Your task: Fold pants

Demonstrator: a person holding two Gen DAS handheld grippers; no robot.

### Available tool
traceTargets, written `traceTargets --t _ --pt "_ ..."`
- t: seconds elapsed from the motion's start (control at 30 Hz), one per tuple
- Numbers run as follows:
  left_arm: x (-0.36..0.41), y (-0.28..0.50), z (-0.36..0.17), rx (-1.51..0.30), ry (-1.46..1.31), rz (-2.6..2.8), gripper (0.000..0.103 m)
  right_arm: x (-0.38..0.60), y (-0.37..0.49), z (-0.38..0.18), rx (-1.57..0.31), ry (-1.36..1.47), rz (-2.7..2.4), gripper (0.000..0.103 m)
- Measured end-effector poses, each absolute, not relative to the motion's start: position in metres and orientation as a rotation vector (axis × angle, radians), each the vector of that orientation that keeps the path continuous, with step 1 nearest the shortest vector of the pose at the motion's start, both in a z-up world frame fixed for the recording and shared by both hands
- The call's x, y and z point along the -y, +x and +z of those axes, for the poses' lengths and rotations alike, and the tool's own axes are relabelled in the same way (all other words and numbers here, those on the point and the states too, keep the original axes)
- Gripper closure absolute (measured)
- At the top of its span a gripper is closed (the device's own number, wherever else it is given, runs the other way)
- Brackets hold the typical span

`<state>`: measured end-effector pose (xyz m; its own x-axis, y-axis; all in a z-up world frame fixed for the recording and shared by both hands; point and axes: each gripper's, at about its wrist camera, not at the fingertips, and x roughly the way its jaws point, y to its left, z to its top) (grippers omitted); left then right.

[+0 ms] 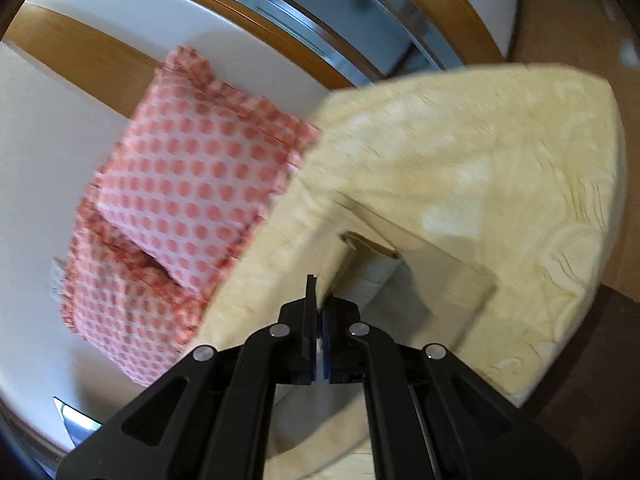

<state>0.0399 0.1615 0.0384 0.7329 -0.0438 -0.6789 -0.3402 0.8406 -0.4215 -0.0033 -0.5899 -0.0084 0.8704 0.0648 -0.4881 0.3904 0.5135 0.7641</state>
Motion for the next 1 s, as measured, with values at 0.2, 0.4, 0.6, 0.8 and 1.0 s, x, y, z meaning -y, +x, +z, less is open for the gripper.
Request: traceTargets --t 0.2,0.4,0.6,0.8,1.0 --pt "-0.159 0.013 0.021 -0.739 -0.589 0.173 0.096 0.592 -0.007 -0.014 -0.506 1.037 -0.209 0.101" --pt "-0.154 0.011 0.019 -0.746 -0.58 0.138 0.096 0.602 -0.02 -0.015 -0.523 1.053 -0.251 0.102" --pt "-0.151 0.005 0.02 -0.749 -0.544 0.099 0.095 0.603 -0.036 -0.027 -0.539 1.063 -0.297 0.102" --pt "-0.144 -0.001 0.02 -0.737 -0.466 0.084 0.093 0.598 -0.042 -0.021 -0.543 1.01 -0.335 0.072" --pt "-0.139 -0.029 0.037 -0.667 -0.416 0.068 0.091 0.599 -0.053 0.004 -0.482 0.837 -0.456 0.042"
